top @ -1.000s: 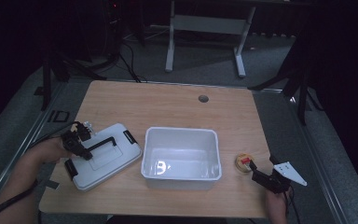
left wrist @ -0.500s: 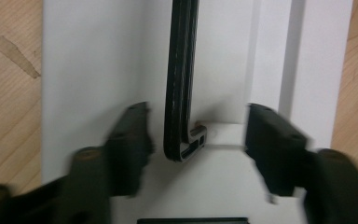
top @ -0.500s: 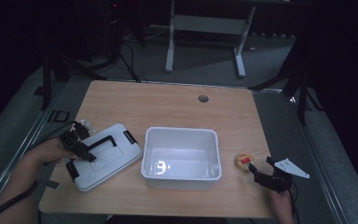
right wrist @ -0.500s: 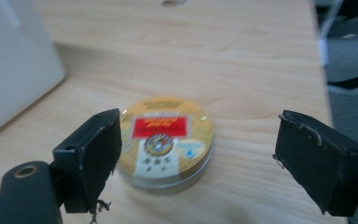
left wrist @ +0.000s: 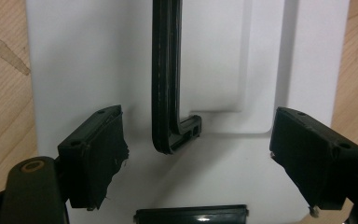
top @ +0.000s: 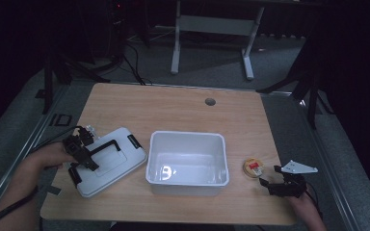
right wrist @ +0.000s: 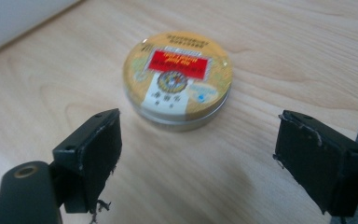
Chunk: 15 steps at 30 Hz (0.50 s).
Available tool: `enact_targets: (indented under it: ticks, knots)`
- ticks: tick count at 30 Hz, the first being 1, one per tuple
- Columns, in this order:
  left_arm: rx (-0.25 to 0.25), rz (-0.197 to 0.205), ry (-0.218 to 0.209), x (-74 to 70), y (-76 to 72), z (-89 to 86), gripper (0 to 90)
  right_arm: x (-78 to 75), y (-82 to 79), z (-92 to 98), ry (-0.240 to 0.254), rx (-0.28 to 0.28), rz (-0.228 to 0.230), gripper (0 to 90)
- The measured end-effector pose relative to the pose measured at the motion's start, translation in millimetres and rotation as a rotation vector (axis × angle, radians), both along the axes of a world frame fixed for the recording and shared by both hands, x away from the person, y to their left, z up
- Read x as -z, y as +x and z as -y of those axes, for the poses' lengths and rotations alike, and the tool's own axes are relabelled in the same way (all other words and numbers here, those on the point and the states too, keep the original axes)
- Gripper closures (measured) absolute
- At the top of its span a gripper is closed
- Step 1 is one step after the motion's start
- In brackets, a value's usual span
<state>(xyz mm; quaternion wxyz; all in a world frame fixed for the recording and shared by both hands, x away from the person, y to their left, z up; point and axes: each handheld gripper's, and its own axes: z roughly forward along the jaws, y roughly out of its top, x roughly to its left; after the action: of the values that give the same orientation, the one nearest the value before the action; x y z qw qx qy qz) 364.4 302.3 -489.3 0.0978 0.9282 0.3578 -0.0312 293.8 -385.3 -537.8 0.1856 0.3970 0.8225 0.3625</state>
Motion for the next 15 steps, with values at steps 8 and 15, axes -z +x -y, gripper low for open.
enact_targets:
  ticks: [8,15]
  knots:
    - [0.029,-0.011,0.032,-3.6,-3.7,-0.7,17.5,-12.5,2.2,-1.2,-0.18,-0.206,-0.085,17.2]
    - [0.04,-0.014,0.035,-8.0,-4.4,1.3,17.5,-23.7,4.3,-9.6,-0.266,-0.295,-0.22,17.2]
